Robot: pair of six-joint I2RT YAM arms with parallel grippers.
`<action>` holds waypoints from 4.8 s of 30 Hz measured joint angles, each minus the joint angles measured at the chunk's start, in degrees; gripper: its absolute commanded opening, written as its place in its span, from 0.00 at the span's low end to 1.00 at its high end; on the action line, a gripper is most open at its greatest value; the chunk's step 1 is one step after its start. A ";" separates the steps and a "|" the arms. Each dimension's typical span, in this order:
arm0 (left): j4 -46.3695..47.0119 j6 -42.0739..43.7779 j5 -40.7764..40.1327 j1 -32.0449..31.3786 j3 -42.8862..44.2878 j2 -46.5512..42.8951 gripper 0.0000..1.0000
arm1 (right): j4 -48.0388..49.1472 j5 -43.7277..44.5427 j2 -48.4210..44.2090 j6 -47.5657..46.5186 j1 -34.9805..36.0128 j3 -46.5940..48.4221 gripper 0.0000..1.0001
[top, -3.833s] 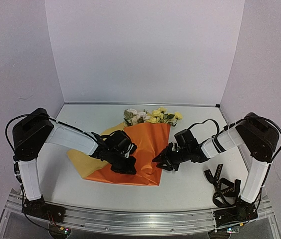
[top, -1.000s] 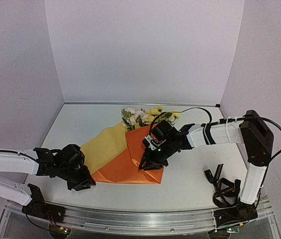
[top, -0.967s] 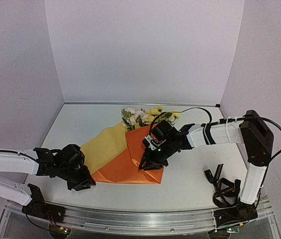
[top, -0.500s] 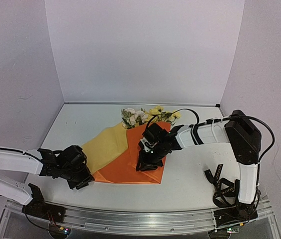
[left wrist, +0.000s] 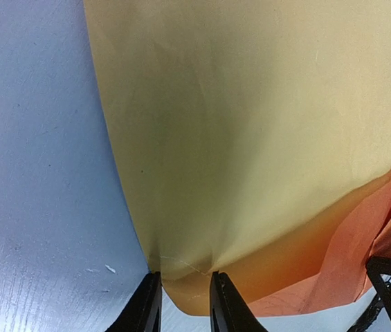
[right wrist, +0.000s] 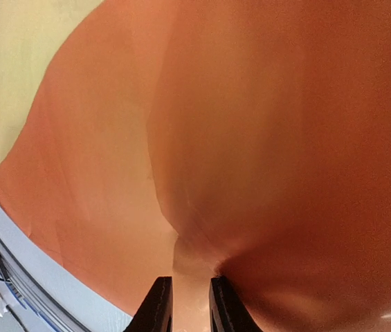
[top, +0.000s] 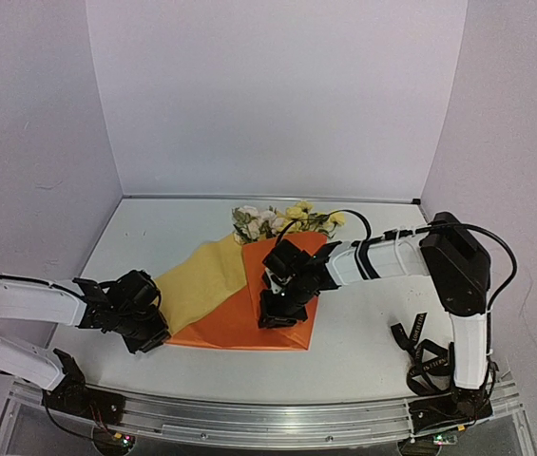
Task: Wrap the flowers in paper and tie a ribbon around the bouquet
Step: Pick up the two-thirds-folded wrapping paper from the center of the board, then fold the 2/3-folded wrapping paper at the center of the board.
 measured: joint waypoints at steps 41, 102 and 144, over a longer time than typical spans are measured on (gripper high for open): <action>-7.77 -20.82 -1.25 -3.89 -1.45 -13.11 0.35 | 0.05 10.45 4.28 9.00 2.38 5.90 0.19; -2.87 -17.13 -15.27 -7.30 12.11 -1.43 0.00 | 4.35 8.53 4.58 9.24 2.34 4.89 0.20; 6.38 14.18 -9.59 -14.05 23.86 10.41 0.00 | 17.12 -5.61 0.89 8.18 -1.15 -2.91 0.22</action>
